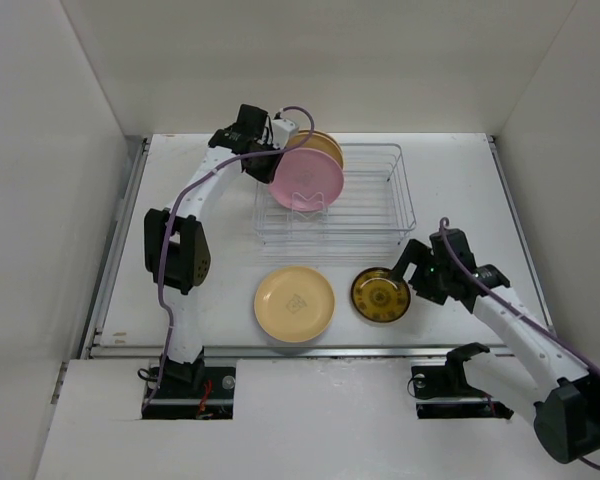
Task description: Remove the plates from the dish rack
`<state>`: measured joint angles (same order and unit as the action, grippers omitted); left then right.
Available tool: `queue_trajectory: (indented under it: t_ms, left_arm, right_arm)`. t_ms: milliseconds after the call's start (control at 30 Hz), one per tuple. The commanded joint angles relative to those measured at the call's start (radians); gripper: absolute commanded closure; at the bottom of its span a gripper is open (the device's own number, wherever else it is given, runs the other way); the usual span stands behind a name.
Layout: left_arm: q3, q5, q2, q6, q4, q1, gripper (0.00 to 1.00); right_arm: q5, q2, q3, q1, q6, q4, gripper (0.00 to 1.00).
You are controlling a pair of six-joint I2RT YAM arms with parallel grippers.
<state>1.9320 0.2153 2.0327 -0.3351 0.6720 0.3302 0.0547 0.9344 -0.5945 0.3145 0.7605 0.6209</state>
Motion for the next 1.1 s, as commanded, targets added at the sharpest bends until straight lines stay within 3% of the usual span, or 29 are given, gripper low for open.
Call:
queue_trajectory:
  t_ms: [0, 200, 300, 400, 500, 667, 900, 967, 1067]
  left_arm:
    - [0.009, 0.041, -0.095, 0.047, -0.061, -0.005, 0.96]
    - [-0.01, 0.006, -0.077, 0.028, -0.071, -0.005, 0.91]
    - [-0.01, 0.006, -0.077, 0.018, -0.071, -0.005, 0.8]
    - [-0.01, 0.006, -0.068, 0.018, -0.071, -0.005, 0.6]
    - [-0.01, 0.015, -0.068, 0.018, -0.071, -0.005, 0.55]
    - [-0.01, 0.025, -0.068, 0.018, -0.061, -0.005, 0.76]
    - [0.042, 0.082, -0.037, 0.008, -0.025, -0.005, 0.82]
    - [0.073, 0.082, -0.011, 0.008, -0.015, -0.005, 0.99]
    - [0.088, 0.07, -0.02, 0.008, 0.011, -0.005, 1.0]
  right_arm:
    - [-0.093, -0.04, -0.112, -0.005, -0.042, -0.015, 0.0]
    - [-0.306, 0.042, -0.342, -0.005, -0.07, 0.036, 0.0]
    - [-0.354, 0.205, -0.453, -0.005, -0.137, -0.024, 0.0]
    - [-0.363, 0.402, -0.592, -0.014, -0.184, -0.035, 0.0]
    - [-0.392, 0.539, -0.687, -0.023, -0.22, -0.07, 0.0]
    - [-0.392, 0.656, -0.746, -0.055, -0.25, -0.135, 0.0]
    - [-0.331, 0.776, -0.786, -0.087, -0.285, -0.199, 0.0]
    - [-0.309, 0.788, -0.786, -0.087, -0.285, -0.211, 0.01]
    - [-0.3, 0.799, -0.777, -0.087, -0.285, -0.222, 0.05]
